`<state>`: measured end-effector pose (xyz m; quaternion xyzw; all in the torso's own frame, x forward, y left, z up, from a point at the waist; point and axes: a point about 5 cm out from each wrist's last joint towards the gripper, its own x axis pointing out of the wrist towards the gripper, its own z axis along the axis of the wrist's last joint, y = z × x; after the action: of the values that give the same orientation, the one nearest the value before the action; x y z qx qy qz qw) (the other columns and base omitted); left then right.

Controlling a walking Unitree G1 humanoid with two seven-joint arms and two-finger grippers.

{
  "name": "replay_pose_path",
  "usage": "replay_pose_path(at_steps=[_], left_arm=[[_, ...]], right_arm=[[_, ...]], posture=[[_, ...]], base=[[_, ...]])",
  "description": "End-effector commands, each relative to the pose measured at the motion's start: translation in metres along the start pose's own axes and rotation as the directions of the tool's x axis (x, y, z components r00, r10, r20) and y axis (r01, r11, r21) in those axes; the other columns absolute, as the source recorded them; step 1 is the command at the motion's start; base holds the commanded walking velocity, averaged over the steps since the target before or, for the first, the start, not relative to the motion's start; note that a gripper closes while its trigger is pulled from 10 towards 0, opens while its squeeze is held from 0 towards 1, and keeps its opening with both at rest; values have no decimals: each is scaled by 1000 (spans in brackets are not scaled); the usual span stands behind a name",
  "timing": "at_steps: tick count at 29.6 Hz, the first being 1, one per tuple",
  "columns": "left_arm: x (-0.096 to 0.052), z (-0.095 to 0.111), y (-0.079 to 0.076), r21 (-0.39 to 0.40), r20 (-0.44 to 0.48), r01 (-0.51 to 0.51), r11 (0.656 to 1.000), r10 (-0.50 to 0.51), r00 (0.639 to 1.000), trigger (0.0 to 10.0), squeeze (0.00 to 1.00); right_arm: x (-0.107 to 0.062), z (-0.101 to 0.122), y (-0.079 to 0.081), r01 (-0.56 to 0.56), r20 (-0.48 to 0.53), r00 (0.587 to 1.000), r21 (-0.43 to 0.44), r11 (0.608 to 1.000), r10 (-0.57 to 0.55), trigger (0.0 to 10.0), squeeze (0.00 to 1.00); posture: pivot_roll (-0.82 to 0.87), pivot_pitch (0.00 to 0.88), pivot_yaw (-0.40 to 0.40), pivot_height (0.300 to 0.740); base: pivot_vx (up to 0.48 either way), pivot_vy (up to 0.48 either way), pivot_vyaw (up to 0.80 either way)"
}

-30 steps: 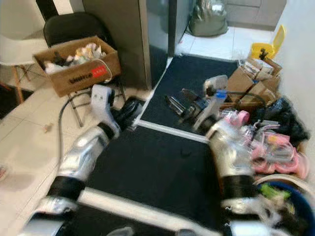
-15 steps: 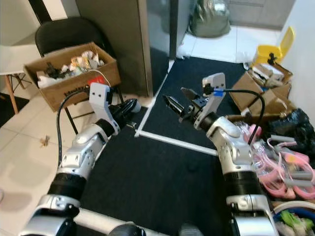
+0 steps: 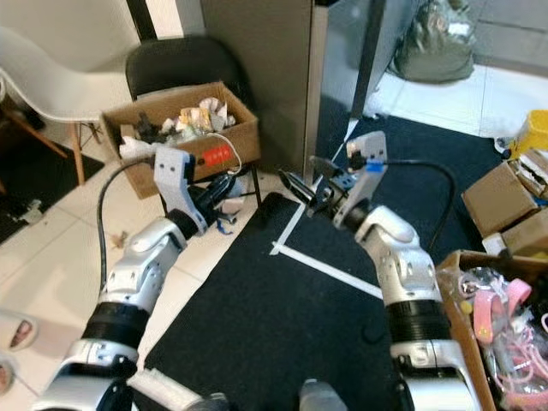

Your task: Picking trash to rubbish bin

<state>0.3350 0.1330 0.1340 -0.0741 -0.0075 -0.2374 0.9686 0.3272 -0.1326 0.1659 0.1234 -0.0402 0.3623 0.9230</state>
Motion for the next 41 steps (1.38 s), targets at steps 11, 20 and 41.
replay_pose_path(at_steps=[11,20,41], left_arm=[[-8,2,24,20,-10,-93,995,94,996,10000,0],[-9,5,32,26,-9,-122,992,123,992,10000,0],[-11,-1,39,23,-31,-183,983,184,983,10000,0]], right_arm=[[-4,2,-3,14,-2,1000,-1,1000,-14,10000,0],[-3,1,-3,16,-2,1000,0,1000,-16,10000,0],[-4,2,-4,16,-6,1000,5,1000,-16,10000,0]], posture=[[-78,0,25,740],[-77,0,26,740],[-78,0,24,740]], base=[[480,0,0],[480,0,0],[480,0,0]])
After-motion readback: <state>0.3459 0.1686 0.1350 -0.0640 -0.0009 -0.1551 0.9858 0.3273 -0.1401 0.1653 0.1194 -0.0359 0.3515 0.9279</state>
